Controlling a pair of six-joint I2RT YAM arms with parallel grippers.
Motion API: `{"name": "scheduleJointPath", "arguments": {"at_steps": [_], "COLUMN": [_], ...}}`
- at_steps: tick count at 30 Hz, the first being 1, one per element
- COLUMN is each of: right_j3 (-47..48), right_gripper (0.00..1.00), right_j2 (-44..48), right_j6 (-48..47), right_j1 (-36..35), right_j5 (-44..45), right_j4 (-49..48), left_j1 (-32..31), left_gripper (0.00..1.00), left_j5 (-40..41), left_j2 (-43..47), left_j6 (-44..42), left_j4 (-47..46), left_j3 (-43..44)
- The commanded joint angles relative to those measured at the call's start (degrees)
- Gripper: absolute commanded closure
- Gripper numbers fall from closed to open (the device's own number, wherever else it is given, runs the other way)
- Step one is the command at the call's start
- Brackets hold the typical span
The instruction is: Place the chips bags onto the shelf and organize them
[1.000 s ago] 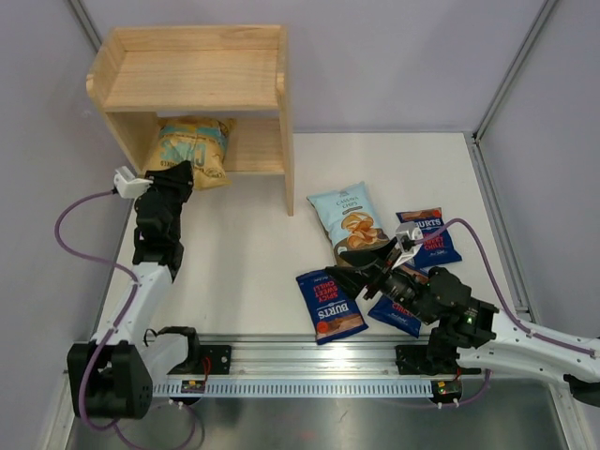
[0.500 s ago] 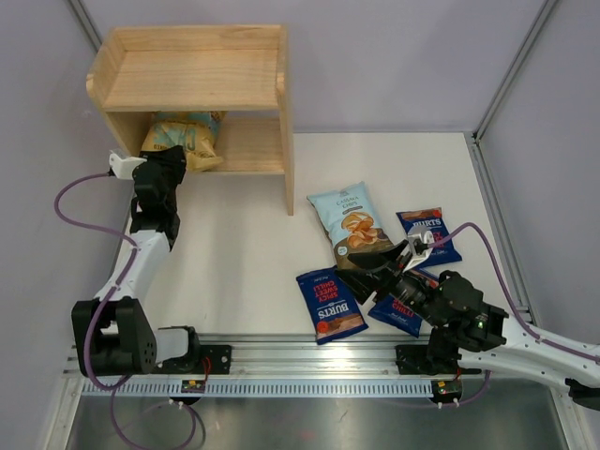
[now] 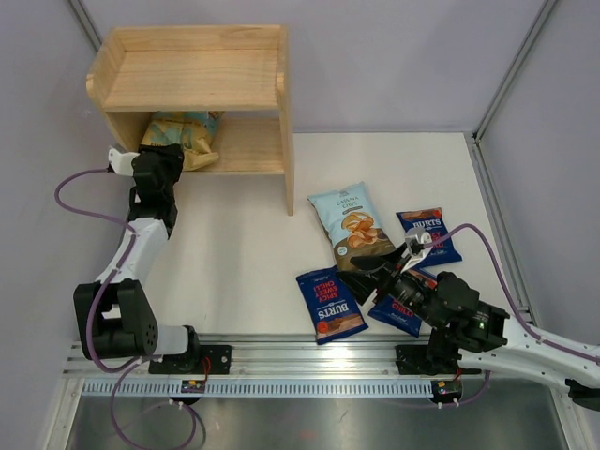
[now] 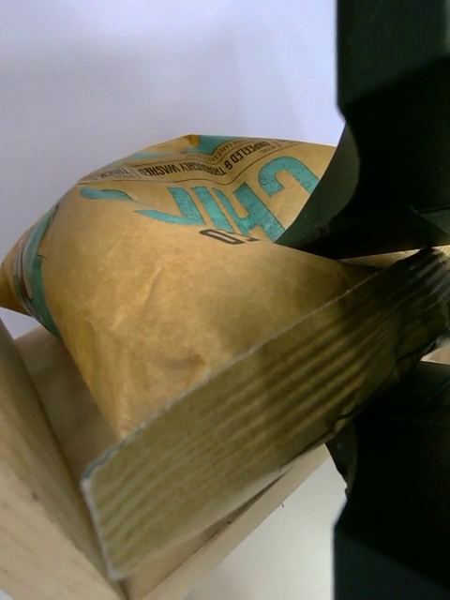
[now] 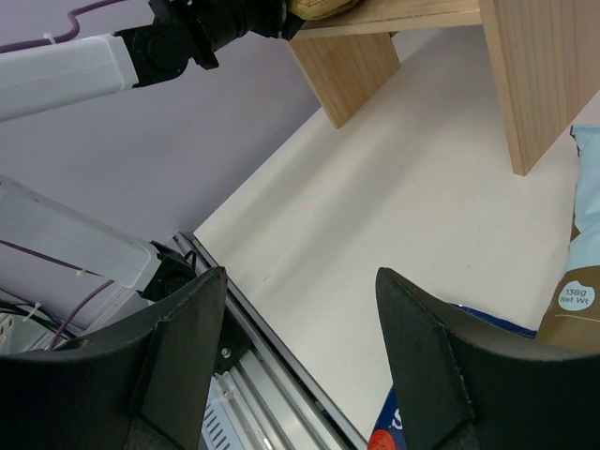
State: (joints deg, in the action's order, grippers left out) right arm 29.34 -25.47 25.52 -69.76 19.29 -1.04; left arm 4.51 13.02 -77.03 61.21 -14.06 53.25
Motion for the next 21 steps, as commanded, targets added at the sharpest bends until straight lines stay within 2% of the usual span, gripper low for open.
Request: {"name": "scheduleJointPath", "arguments": {"at_steps": [1, 5, 7, 9, 11, 13, 14, 15, 16, 19, 21], "right_j3": [1.50, 4.92, 8.08, 10.37, 13.89, 17.04, 17.93, 18.64, 19.17, 18.30, 18.38], "right_gripper": [0.27, 0.23, 0.19, 0.17, 0.11, 0.05, 0.04, 0.03, 0.03, 0.01, 0.01], "right_j2": [-0.89, -2.56, -5.36, -8.00, -13.09, -19.22, -21.18, -24.59, -25.93, -29.27, -30.51], "right_j6": [0.41, 2.42, 3.31, 4.54, 5.24, 5.33, 5.51, 5.42, 5.25, 4.02, 2.61], "right_j1": [-0.38, -0.38, -0.47, -0.38, -0.29, 0.32, 1.19, 2.33, 3.74, 12.51, 17.18], "right_j5": [3.12, 7.95, 11.28, 13.48, 15.60, 16.13, 15.61, 14.39, 10.54, 0.97, -1.87], "right_j4": [2.08, 9.99, 16.57, 22.62, 26.16, 30.29, 31.35, 31.97, 31.71, 27.15, 24.78], "left_j1": [0.67, 0.50, 0.50, 0.50, 0.50, 0.50, 0.58, 0.41, 0.50, 0.50, 0.50], "left_gripper": [0.52, 0.48, 0.43, 0.34, 0.27, 0.16, 0.12, 0.04, 0.01, 0.01, 0.01], "left_j5": [3.68, 5.61, 6.49, 6.85, 6.94, 7.02, 7.02, 6.94, 6.76, 6.32, 5.71], "left_j2": [-1.63, -0.75, -0.31, -0.22, 0.39, 1.70, 2.23, 2.85, 3.46, 6.89, 9.78], "left_j6": [-1.62, -0.74, -1.00, -1.44, -1.97, -2.32, -2.67, -2.94, -3.37, -4.61, -5.22], "left_j4": [5.79, 8.26, 10.19, 12.38, 13.27, 13.89, 15.28, 16.08, 16.52, 18.80, 21.34], "left_j3": [3.69, 3.00, 3.26, 4.31, 4.84, 5.19, 5.45, 5.89, 6.07, 7.04, 7.30]}}
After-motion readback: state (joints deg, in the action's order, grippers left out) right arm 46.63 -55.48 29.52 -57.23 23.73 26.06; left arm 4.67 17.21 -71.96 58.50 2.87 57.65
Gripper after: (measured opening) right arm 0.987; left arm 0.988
